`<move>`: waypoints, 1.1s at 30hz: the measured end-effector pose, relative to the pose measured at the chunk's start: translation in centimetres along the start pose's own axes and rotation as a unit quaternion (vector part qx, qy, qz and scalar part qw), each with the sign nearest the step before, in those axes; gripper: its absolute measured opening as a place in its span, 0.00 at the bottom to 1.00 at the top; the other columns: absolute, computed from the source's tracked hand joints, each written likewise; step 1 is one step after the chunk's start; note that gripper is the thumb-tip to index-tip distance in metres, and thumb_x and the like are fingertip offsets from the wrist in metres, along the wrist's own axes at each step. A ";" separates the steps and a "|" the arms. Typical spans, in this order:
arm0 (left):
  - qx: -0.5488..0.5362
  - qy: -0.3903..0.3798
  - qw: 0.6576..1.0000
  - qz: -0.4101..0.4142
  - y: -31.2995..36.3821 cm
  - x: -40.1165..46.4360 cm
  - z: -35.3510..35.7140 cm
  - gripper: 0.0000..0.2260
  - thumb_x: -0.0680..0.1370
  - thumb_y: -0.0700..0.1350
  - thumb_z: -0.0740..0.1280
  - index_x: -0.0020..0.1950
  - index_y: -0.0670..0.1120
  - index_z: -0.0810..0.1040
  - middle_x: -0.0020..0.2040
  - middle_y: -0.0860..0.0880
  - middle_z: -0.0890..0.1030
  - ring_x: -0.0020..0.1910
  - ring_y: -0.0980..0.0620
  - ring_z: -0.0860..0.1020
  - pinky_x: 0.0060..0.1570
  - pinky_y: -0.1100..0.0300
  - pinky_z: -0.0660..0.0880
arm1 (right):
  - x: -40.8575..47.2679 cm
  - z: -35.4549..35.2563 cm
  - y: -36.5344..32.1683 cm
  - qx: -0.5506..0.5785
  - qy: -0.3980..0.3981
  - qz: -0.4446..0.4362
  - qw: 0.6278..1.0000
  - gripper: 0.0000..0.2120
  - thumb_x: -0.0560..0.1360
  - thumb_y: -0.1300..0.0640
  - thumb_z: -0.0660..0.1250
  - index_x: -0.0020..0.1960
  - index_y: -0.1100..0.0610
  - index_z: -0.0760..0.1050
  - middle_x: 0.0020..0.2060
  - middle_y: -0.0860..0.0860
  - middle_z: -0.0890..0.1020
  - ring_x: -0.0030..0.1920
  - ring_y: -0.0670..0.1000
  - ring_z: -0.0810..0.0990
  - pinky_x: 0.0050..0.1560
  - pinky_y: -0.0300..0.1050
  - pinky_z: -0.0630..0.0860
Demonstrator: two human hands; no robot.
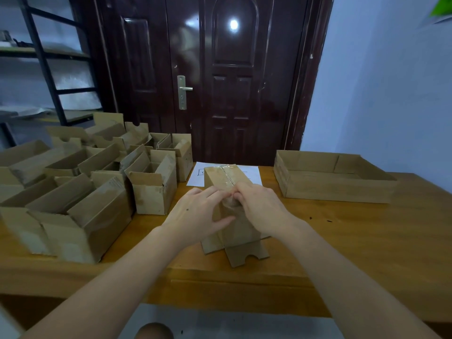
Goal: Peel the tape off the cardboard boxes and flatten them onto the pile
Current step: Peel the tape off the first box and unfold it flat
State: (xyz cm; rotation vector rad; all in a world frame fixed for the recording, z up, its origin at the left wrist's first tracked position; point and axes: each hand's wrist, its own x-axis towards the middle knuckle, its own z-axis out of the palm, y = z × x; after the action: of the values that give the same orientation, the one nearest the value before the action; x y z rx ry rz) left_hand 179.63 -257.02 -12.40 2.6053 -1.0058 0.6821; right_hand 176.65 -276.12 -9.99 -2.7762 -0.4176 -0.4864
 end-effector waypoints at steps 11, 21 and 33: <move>0.054 -0.009 0.999 0.001 0.7 1.3 -0.8 0.16 0.81 0.60 0.66 0.65 0.55 0.76 0.64 0.56 0.79 0.60 0.55 0.78 0.63 0.59 0.69 | 0.5 -0.5 1.0 0.090 -0.019 0.026 0.995 0.08 0.87 0.53 0.53 0.55 0.49 0.70 0.46 0.47 0.80 0.45 0.48 0.77 0.44 0.48 0.76; 0.089 -0.046 0.995 0.010 1.1 2.1 -1.3 0.19 0.83 0.59 0.64 0.74 0.58 0.72 0.67 0.57 0.76 0.63 0.53 0.76 0.66 0.57 0.69 | 0.5 -0.3 1.2 0.139 0.038 0.043 0.989 0.10 0.87 0.54 0.53 0.47 0.45 0.66 0.44 0.47 0.76 0.43 0.48 0.75 0.41 0.45 0.71; 0.119 -0.069 0.990 0.019 1.8 2.6 -1.6 0.16 0.86 0.51 0.61 0.74 0.55 0.73 0.67 0.53 0.76 0.60 0.50 0.76 0.62 0.56 0.71 | 0.7 0.4 1.3 0.126 0.096 0.051 0.986 0.09 0.86 0.55 0.53 0.49 0.47 0.68 0.46 0.48 0.76 0.47 0.48 0.76 0.47 0.49 0.77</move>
State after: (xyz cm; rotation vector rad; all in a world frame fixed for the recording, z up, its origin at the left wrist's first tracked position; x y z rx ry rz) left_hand 179.56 -259.19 -9.52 2.8819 -1.0763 0.6764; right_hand 177.78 -277.04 -10.40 -2.4671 -0.2706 -0.6225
